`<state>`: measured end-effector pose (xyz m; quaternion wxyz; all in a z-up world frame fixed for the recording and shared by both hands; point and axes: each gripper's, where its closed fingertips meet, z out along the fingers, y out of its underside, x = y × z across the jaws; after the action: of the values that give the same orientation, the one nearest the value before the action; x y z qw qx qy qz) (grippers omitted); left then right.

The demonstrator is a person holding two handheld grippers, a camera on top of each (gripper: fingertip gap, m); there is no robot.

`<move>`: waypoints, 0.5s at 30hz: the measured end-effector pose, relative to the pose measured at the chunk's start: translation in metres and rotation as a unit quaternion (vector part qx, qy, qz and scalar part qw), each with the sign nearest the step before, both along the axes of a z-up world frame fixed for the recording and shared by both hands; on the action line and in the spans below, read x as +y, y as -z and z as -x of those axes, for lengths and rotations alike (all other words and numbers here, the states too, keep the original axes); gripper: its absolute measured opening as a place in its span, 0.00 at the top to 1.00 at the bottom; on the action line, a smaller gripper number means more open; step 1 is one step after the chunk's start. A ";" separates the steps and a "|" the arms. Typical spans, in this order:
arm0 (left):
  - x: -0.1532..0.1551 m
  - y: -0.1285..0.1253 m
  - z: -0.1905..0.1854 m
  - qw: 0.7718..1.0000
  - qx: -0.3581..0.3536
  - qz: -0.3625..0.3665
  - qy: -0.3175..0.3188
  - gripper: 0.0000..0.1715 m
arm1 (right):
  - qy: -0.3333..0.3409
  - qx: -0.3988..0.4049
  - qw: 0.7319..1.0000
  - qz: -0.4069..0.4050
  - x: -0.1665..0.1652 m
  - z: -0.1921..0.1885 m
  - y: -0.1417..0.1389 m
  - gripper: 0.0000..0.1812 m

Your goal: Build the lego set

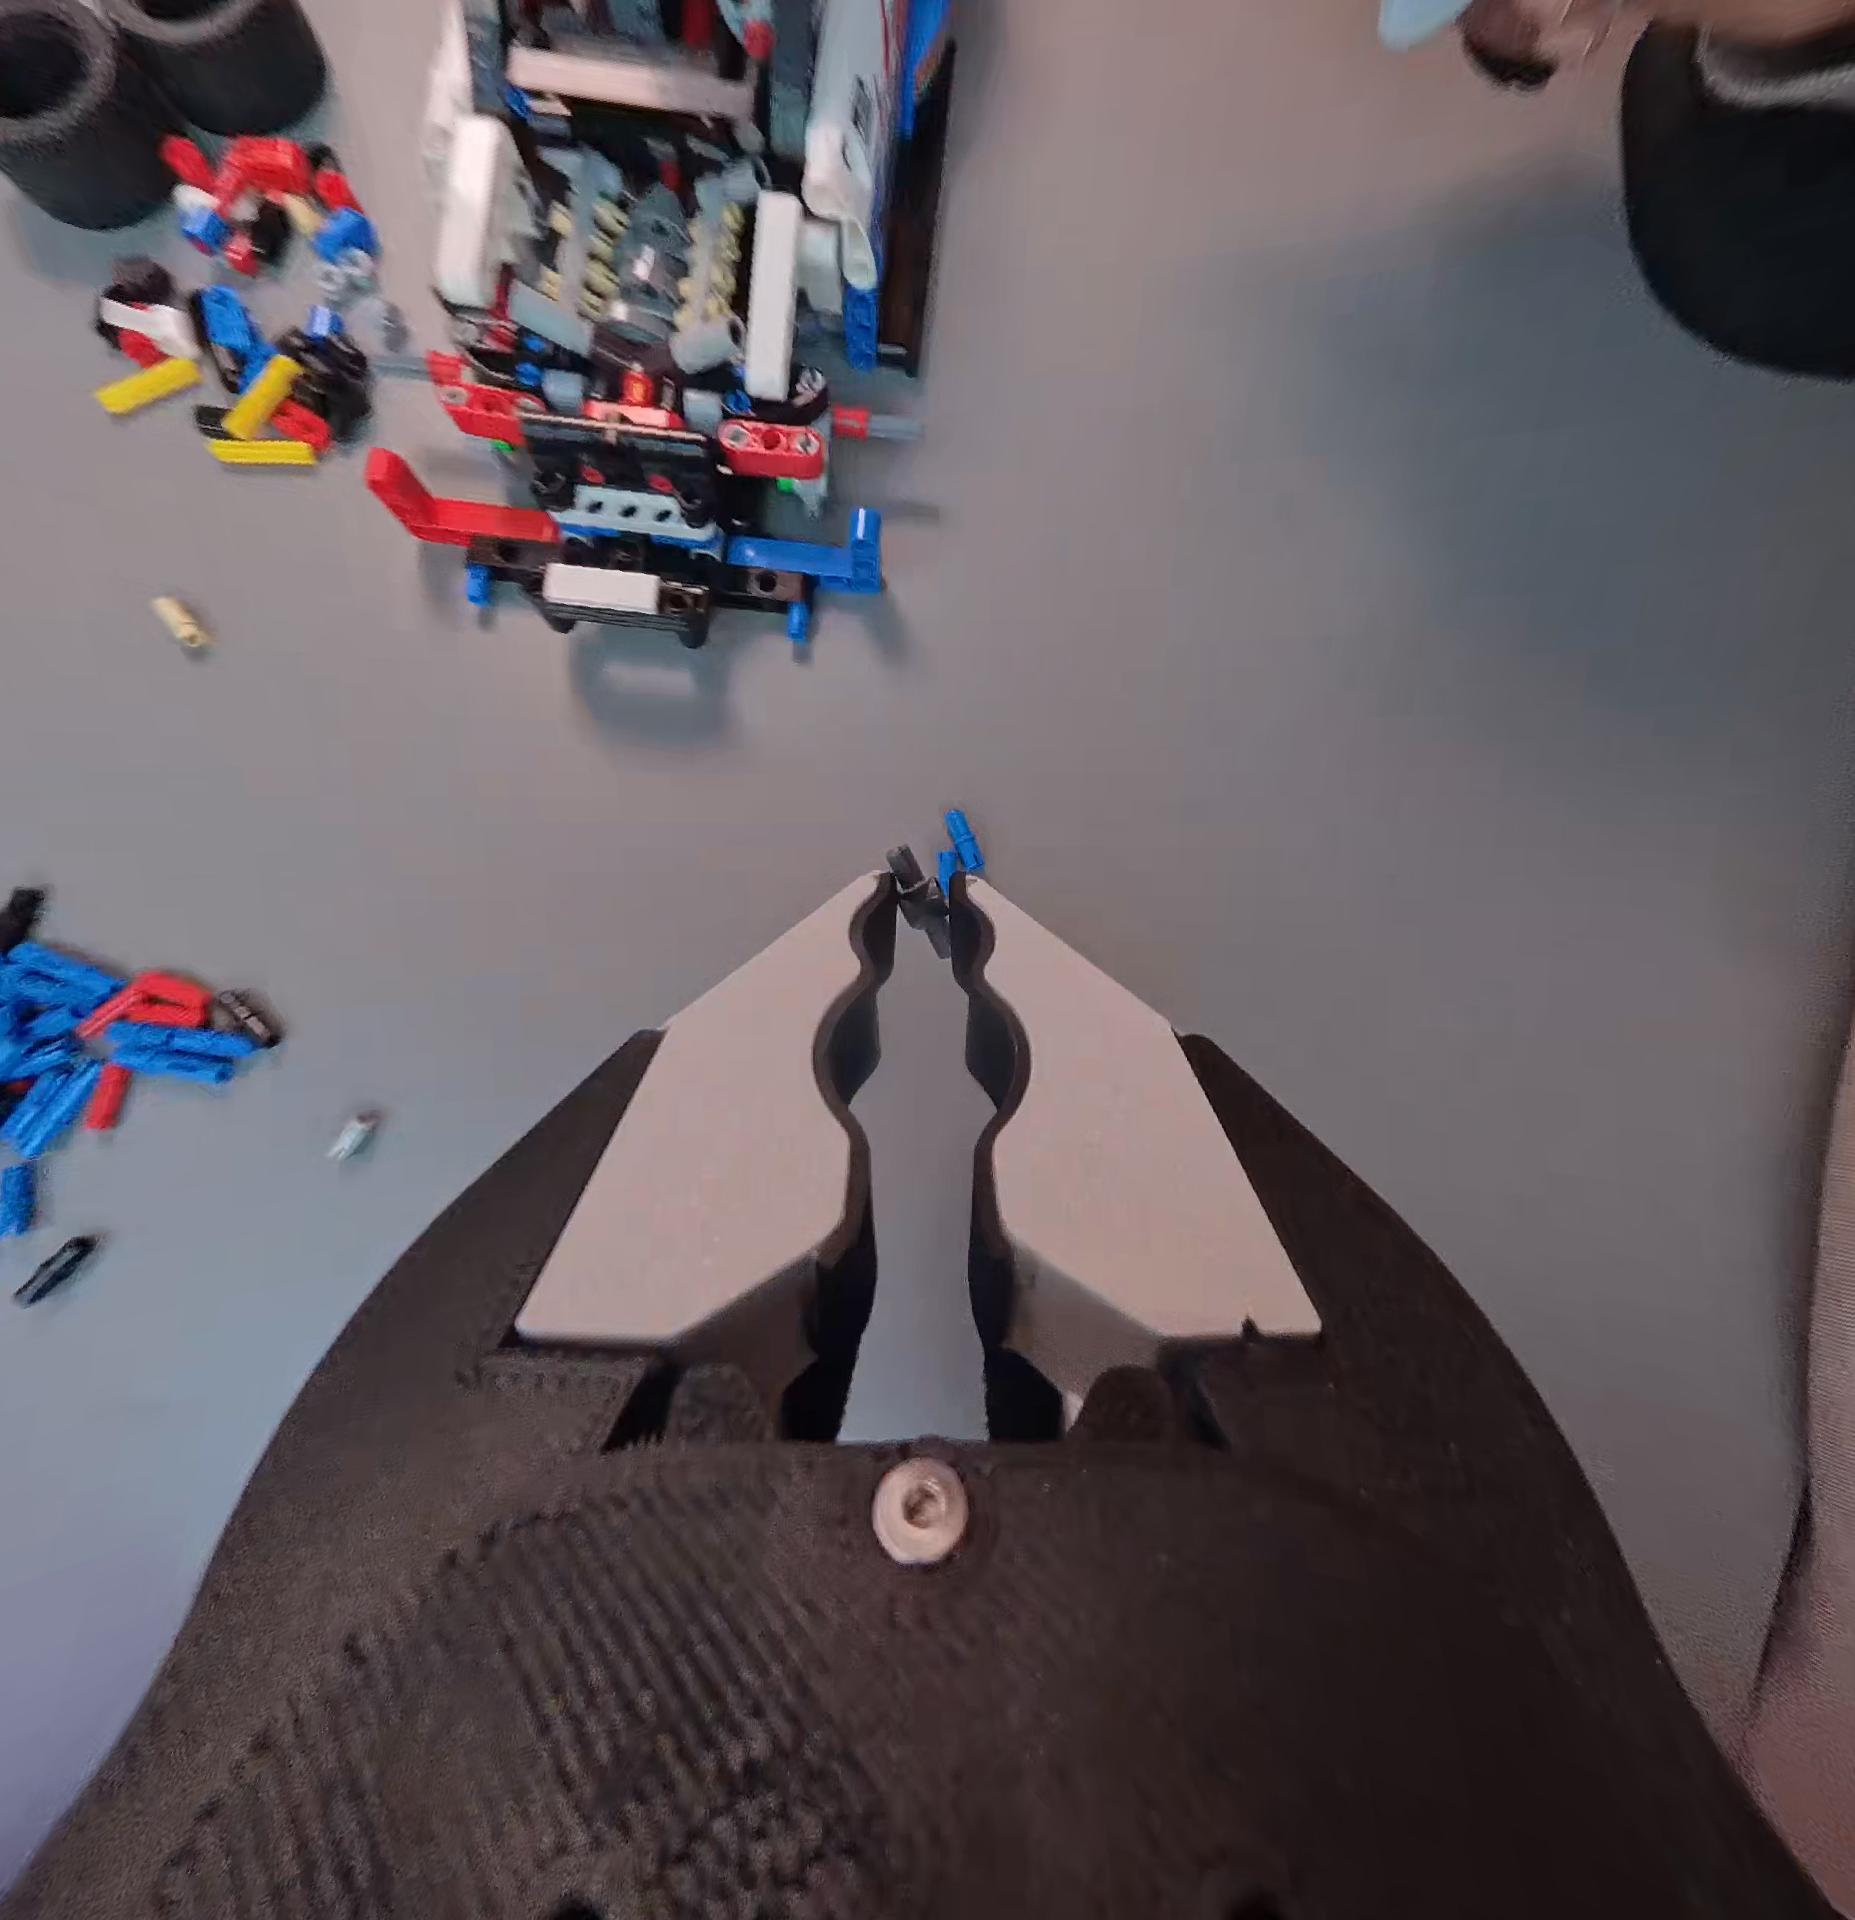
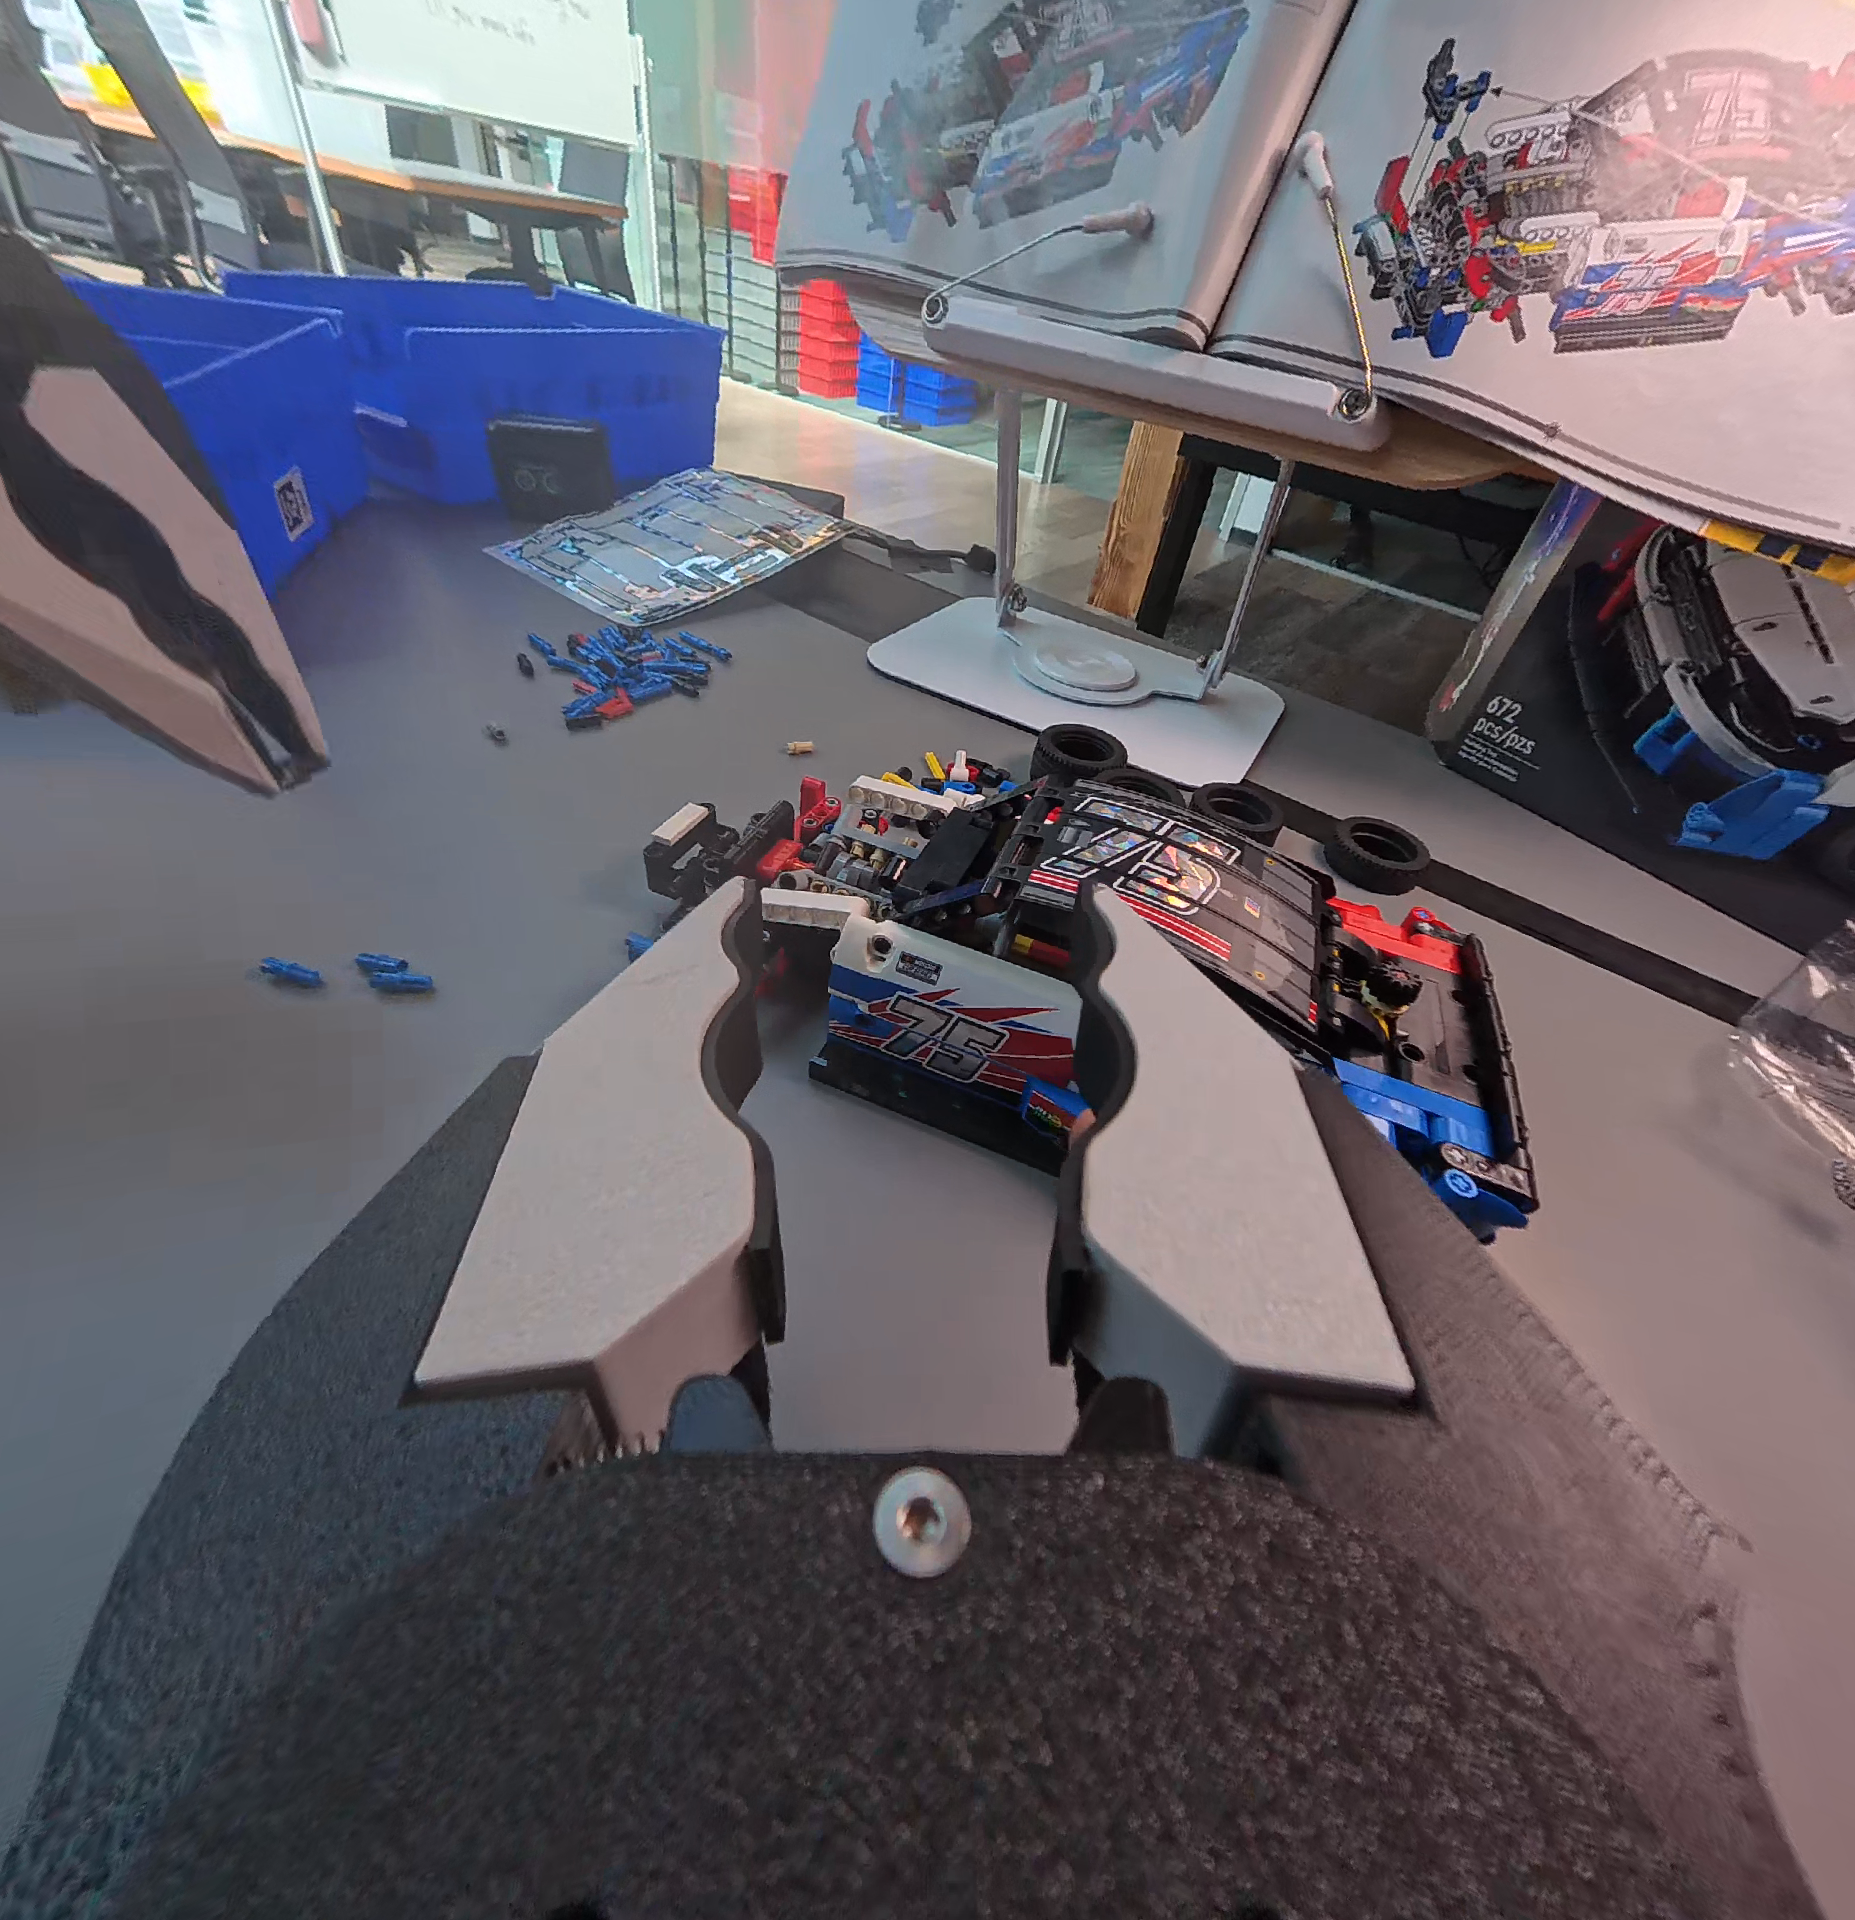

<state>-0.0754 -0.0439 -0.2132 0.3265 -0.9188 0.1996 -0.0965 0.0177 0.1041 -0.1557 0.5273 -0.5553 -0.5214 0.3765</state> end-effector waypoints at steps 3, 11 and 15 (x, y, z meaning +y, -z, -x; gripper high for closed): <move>0.008 0.030 -0.025 0.999 0.015 0.029 0.035 0.95 | 0.007 -0.004 1.000 0.000 0.005 -0.001 0.003 0.68; 0.015 0.049 -0.044 0.997 0.034 0.040 0.064 0.95 | 0.007 -0.014 1.000 -0.002 0.006 0.000 0.009 0.68; 0.014 0.049 -0.042 0.996 0.034 0.038 0.067 0.95 | 0.008 -0.018 1.000 -0.001 0.006 0.001 0.011 0.68</move>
<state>-0.0332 -0.0295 -0.2618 0.2769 -0.9181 0.2674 -0.0946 0.0167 0.1101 -0.1671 0.5215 -0.5654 -0.5270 0.3614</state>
